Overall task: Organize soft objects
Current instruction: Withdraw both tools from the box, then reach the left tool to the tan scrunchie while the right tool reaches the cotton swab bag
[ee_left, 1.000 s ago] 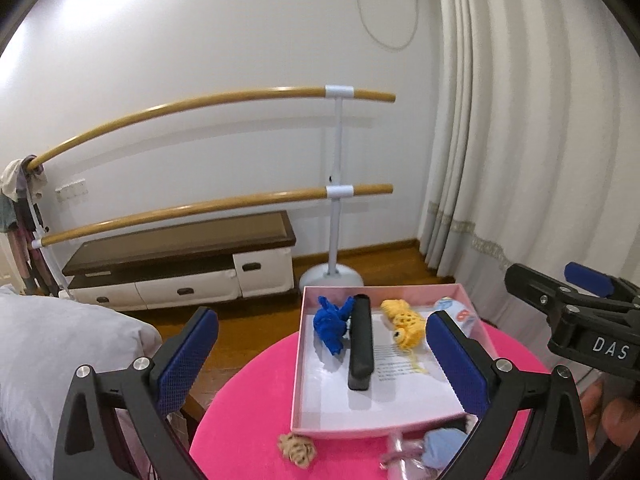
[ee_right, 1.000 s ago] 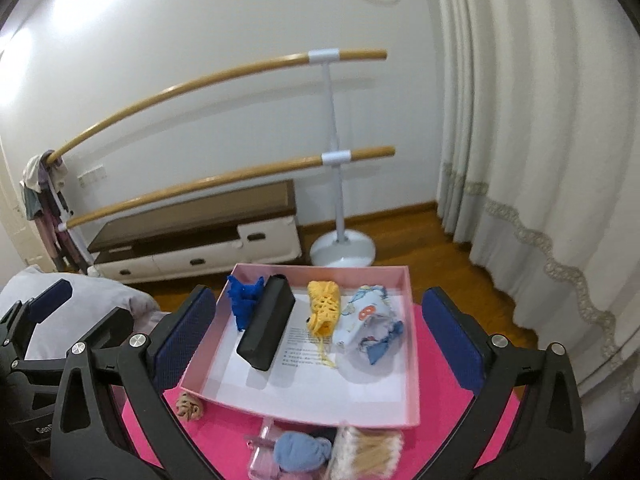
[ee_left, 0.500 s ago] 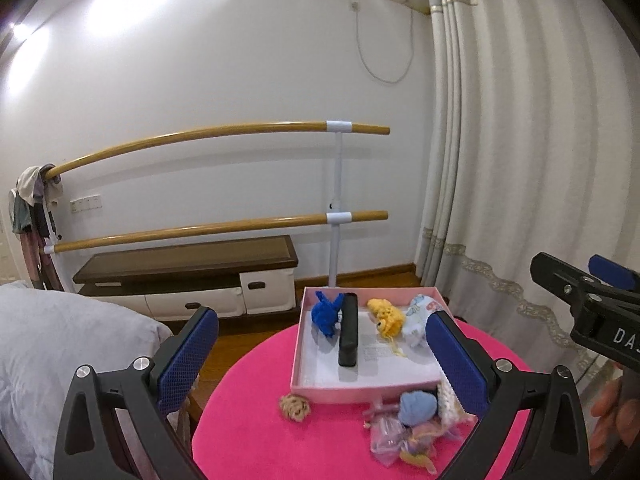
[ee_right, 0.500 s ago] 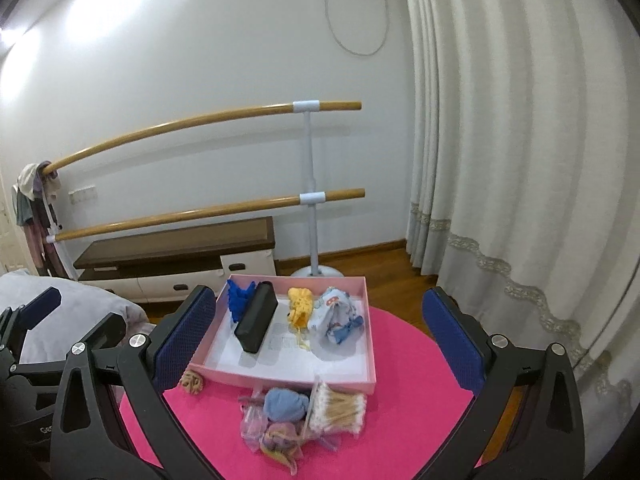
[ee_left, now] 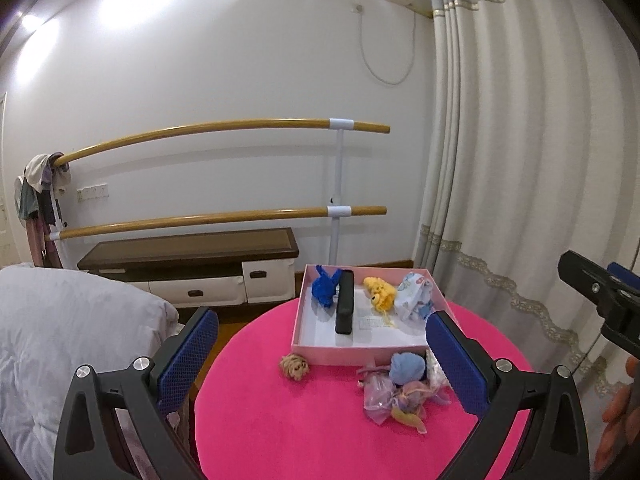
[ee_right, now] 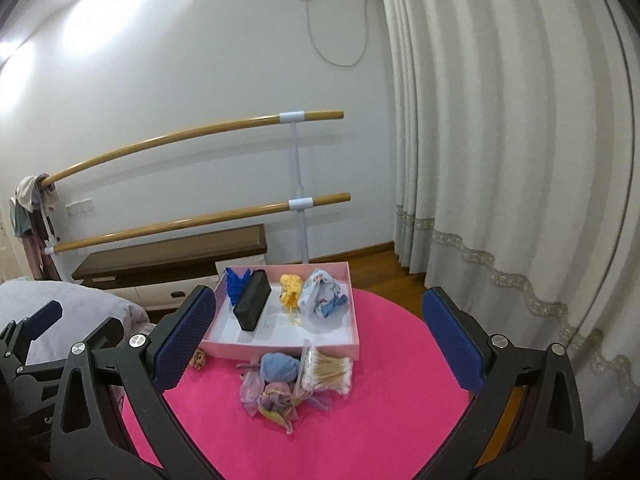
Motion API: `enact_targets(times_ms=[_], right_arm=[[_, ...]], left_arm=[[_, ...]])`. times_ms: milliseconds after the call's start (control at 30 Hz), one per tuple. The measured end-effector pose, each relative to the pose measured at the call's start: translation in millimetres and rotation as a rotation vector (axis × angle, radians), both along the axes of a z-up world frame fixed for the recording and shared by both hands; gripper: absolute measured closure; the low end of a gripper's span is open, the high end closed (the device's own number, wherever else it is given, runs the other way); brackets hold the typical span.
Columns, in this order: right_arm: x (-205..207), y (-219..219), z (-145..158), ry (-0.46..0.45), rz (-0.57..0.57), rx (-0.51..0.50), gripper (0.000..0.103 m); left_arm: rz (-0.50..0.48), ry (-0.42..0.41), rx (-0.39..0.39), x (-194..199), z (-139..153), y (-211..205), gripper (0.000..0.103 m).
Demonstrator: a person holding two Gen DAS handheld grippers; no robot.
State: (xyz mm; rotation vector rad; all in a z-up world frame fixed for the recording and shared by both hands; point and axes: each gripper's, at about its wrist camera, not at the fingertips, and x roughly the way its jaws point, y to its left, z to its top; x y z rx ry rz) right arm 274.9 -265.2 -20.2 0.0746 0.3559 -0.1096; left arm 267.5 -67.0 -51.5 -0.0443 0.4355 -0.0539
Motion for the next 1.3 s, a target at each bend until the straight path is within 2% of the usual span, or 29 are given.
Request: enact_targets(times_ms=[333,733,933,1300], right_arm=[[-31.2,-4.7,-6.4,0.001,0.002,0.025,0.000],[-35.5,-10.3,-10.6,0.018,0.002,0.030,0.000],[-25.2,-17.6,-24.4,0.064,-0.004,0.035,0.000],[5.8,-23.1,-69.3,0.204,-0.004,0.029,0.000]], left_arm=[[0.020,-0.002,-0.011,-17.3,6.8,3.7,0.000],[0.030,0.004,-0.009,-25.1,3.1,13.9,0.000],[0.033,0.022,-0.001,-21.6,-9.2,16.1,0.000],[0.035,0.130,-0.003,19.3,-42.0,26.8,0.000]])
